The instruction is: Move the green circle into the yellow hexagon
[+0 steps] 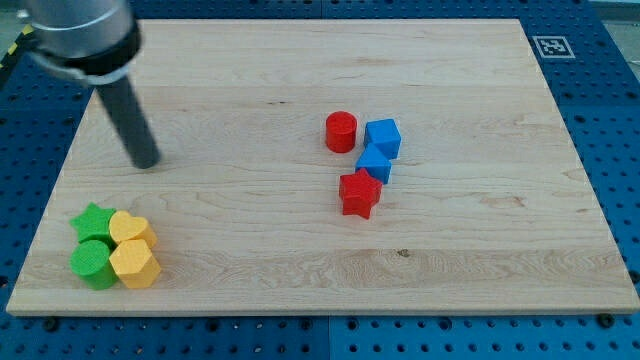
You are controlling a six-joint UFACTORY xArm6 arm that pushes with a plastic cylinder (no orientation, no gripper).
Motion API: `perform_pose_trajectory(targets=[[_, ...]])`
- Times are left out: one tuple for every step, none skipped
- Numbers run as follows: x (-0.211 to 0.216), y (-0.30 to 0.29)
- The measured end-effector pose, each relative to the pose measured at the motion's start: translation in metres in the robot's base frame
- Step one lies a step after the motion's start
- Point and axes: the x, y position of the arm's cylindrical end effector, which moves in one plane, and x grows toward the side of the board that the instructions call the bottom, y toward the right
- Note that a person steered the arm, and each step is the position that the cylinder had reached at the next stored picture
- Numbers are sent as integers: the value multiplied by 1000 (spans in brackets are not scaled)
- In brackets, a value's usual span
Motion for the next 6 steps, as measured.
perform_pose_trajectory(targets=[[30, -43], [77, -55], [114, -41], [141, -8], [155, 21], [139, 5]])
